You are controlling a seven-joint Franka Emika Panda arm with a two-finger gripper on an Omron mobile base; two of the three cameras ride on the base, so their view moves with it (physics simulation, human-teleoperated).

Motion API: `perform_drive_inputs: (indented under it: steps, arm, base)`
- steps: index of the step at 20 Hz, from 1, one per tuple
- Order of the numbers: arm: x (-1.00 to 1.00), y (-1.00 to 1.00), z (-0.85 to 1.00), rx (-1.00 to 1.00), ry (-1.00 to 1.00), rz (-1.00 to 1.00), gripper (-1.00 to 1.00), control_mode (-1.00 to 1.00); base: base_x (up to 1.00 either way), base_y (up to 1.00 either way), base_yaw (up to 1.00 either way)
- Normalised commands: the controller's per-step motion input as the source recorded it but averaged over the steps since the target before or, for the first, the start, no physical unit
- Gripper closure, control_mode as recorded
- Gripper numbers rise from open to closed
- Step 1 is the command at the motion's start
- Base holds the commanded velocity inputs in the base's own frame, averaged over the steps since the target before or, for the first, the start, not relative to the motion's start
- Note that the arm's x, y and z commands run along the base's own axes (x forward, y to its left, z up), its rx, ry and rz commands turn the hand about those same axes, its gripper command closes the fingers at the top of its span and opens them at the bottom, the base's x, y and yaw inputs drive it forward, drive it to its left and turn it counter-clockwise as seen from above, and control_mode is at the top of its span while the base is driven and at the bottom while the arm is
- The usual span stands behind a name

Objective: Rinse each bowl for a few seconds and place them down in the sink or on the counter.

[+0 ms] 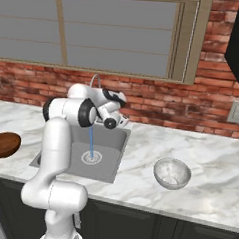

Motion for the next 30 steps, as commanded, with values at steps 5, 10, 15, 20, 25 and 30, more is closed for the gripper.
perform_drive_inputs:
  steps: [5, 10, 15, 20, 25, 30]
  arm:
    - [0.05, -0.31, 0.41, 0.00, -0.06, -0.04, -1.00, -1.00]
    - [0.04, -0.30, 0.55, 0.01, -0.04, -0.02, -1.00, -1.00]
    - [0.02, -0.31, 0.57, 0.01, -0.05, 0.00, -1.00, -1.00]
    - [-0.35, -0.33, 0.42, 0.09, 0.00, -0.04, -1.00, -1.00]
    - [-0.39, -0.15, 0.30, 0.13, 0.05, -0.08, -1.00, -1.00]
    - [-0.34, -0.20, 0.31, 0.13, 0.08, -0.08, -1.00, -1.00]
  base:
    - [0.00, 0.00, 0.00]
    - [0.00, 0.00, 0.00]
    - [0.00, 0.00, 0.00]
    - [0.00, 0.00, 0.00]
    - [0.00, 0.00, 0.00]
    - [0.00, 0.00, 0.00]
